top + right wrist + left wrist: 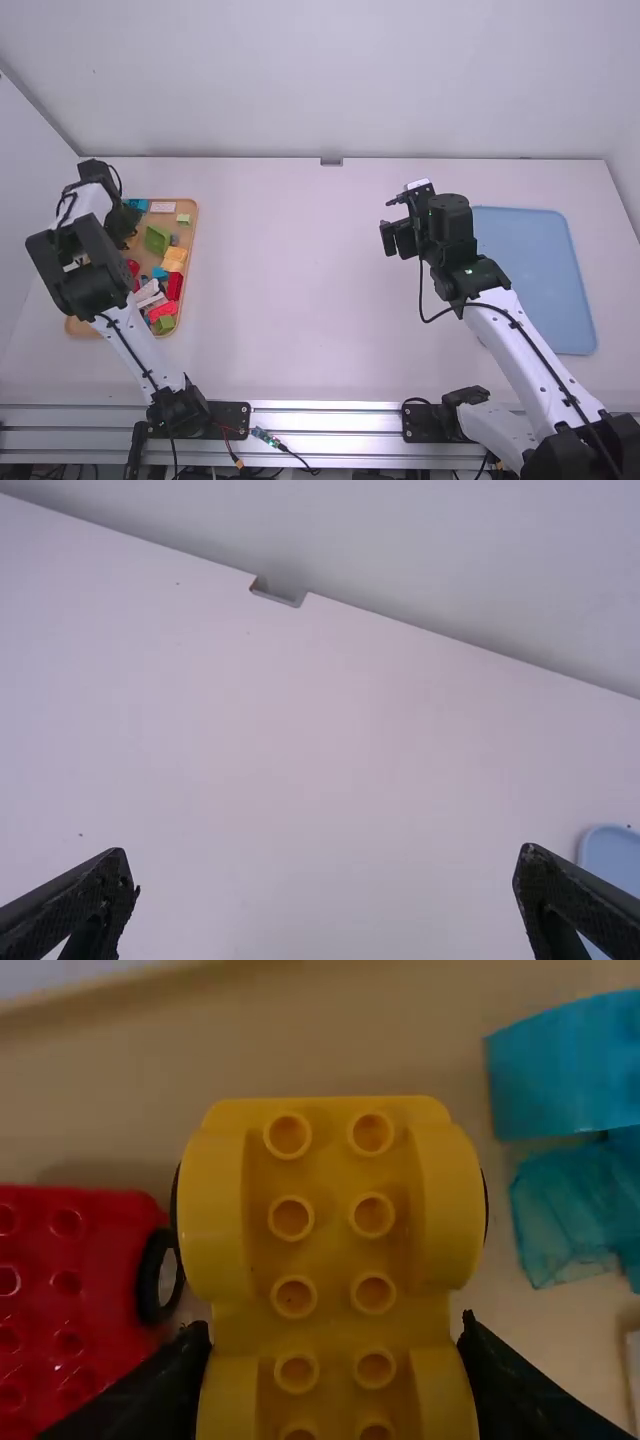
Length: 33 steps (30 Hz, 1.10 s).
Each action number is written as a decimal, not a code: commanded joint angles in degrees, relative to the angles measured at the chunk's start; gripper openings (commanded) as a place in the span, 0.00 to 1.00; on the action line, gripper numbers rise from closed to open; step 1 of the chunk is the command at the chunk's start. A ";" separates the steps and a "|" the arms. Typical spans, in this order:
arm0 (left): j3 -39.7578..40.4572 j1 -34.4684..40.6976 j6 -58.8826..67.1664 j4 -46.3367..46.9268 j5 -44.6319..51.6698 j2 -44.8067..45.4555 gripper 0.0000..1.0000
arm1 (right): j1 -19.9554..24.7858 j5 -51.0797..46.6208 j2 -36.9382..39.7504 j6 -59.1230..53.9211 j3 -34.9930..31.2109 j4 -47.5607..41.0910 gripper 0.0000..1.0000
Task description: Assemble lego blocks to make yellow taxi
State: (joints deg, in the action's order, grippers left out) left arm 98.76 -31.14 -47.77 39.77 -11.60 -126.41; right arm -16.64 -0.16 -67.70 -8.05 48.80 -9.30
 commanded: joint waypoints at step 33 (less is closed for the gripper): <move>-40.89 42.53 68.78 -10.40 18.58 43.45 0.01 | 0.26 0.26 3.04 5.27 1.95 -0.98 1.00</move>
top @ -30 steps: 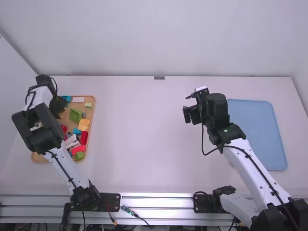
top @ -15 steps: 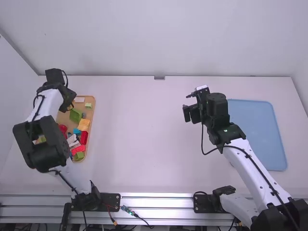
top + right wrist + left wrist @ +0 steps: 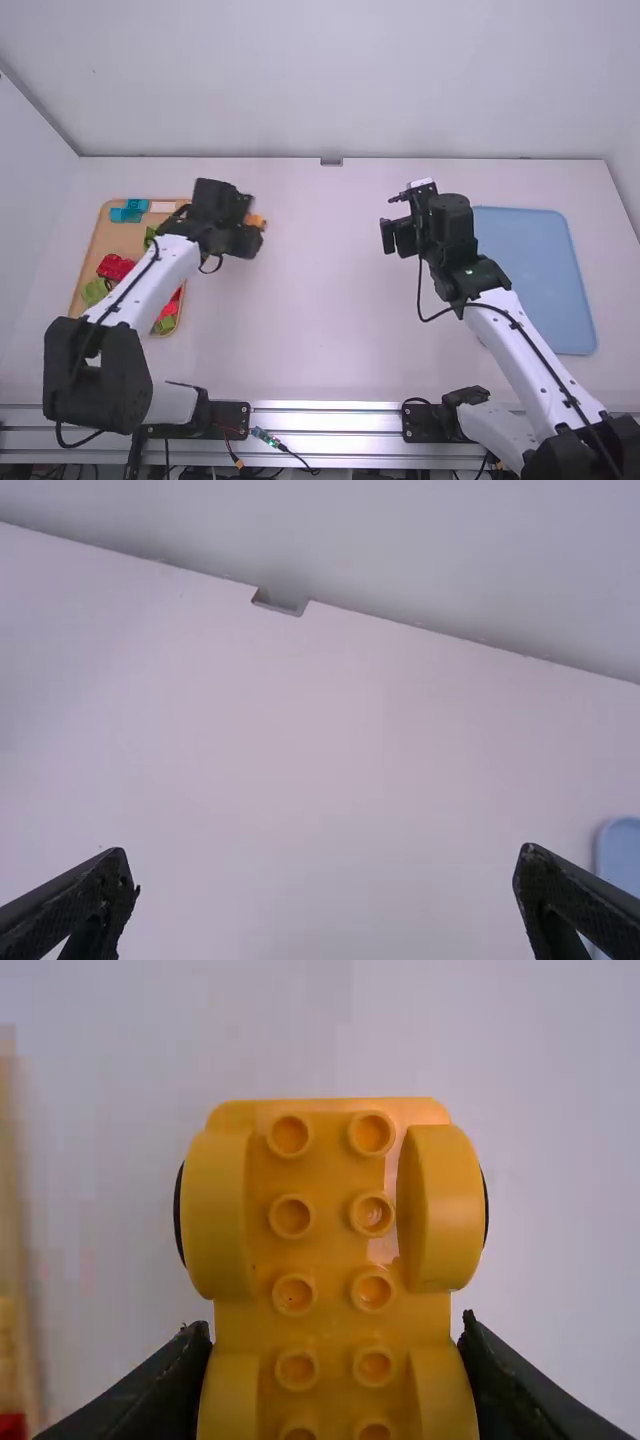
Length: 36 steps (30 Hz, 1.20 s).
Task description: Assemble lego blocks to make yellow taxi
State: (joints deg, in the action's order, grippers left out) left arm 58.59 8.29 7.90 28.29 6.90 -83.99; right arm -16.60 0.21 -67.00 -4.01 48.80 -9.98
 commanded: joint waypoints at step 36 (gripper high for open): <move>-2.73 24.81 45.79 -6.32 1.07 -21.77 0.99 | 12.31 13.88 8.17 8.50 1.92 -7.15 1.00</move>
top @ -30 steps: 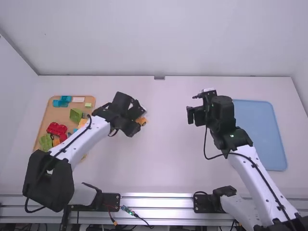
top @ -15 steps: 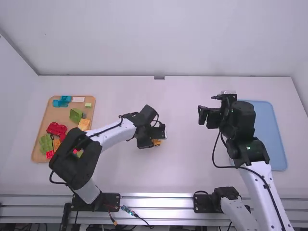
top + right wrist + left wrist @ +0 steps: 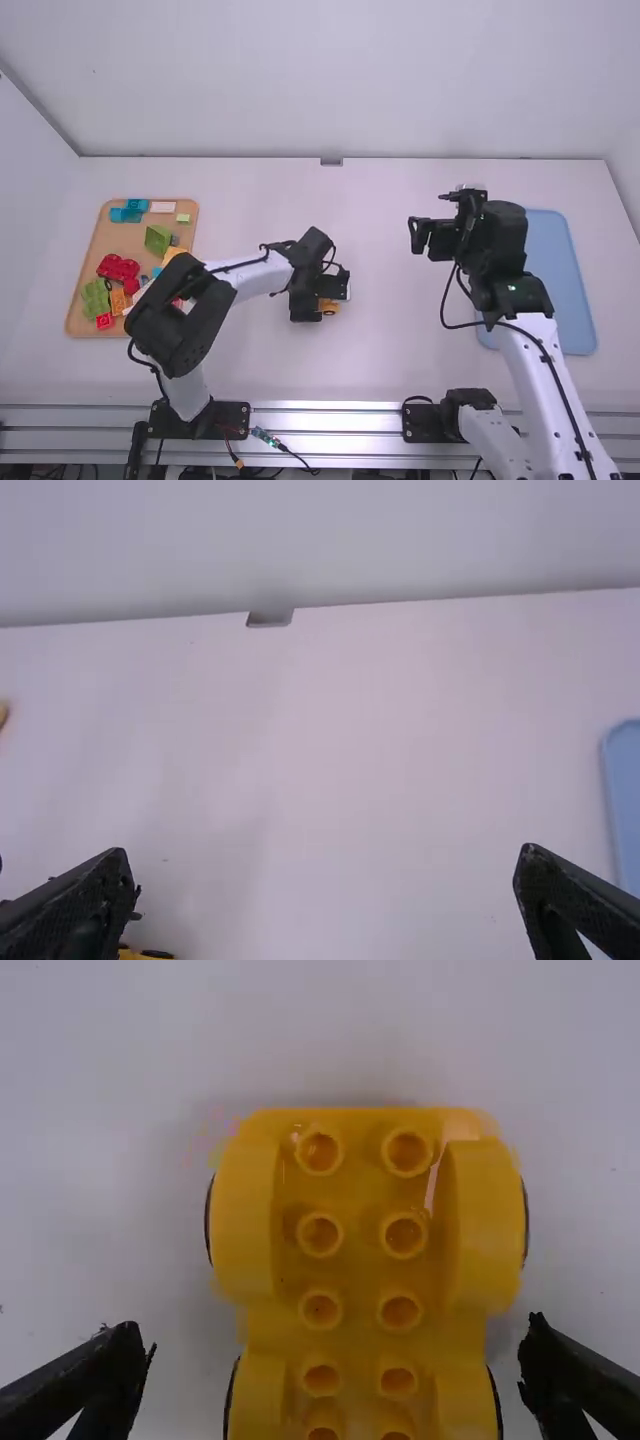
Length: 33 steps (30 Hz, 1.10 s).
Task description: Assemble lego blocks to make yellow taxi
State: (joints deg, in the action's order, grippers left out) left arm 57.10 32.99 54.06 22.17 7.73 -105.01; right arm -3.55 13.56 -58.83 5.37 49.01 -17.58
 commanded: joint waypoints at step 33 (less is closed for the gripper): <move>10.99 -43.63 -34.16 2.45 -1.25 19.47 0.99 | -6.40 0.26 0.33 -2.95 1.70 4.35 1.00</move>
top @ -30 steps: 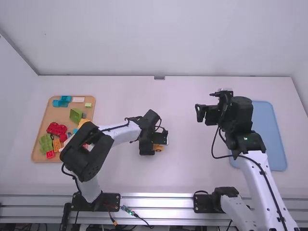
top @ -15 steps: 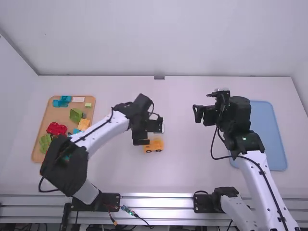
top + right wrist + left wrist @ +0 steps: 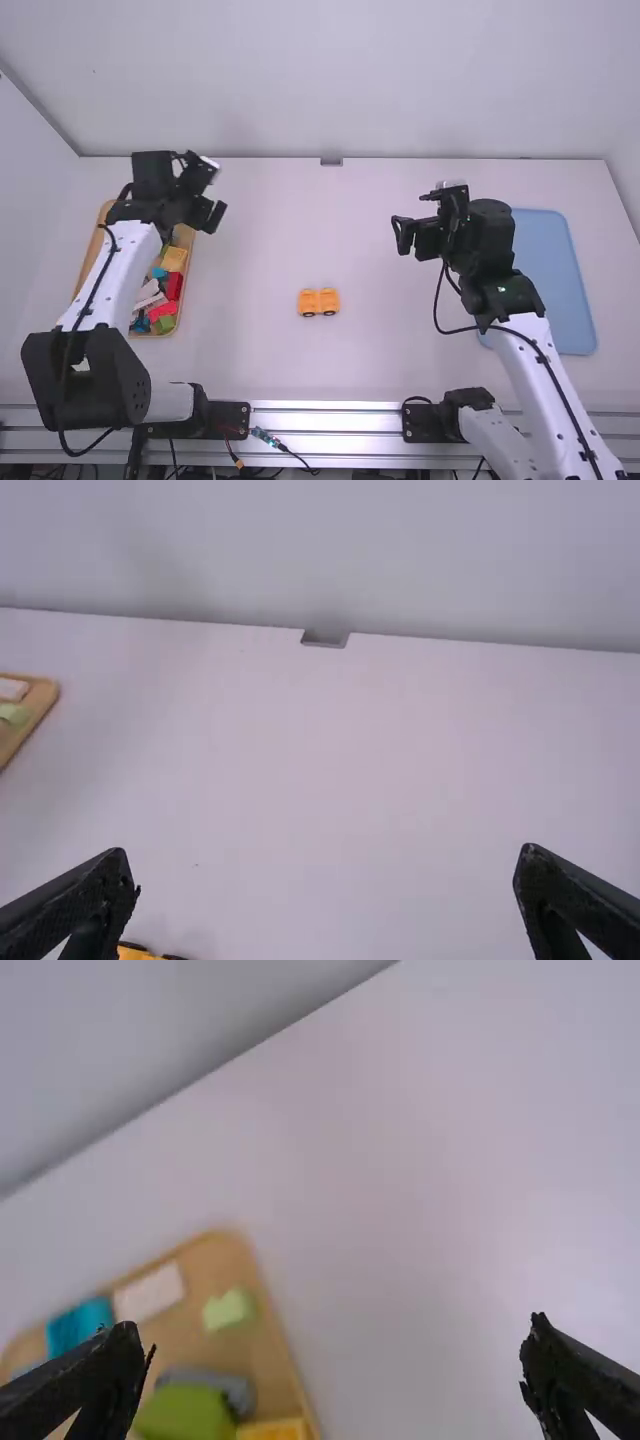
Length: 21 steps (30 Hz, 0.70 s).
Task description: Assemble lego blocks to make yellow taxi
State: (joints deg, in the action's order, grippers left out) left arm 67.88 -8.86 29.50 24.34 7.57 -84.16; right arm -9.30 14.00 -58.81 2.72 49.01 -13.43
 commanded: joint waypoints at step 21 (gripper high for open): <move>2.14 -13.57 -45.27 -0.22 -1.20 -19.82 0.95 | -3.50 -0.74 0.24 -1.68 1.70 1.03 0.99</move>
State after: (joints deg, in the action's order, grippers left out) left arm 68.16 -22.48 -8.75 23.66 6.76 -103.22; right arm -12.80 13.52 -58.81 1.08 49.01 -12.62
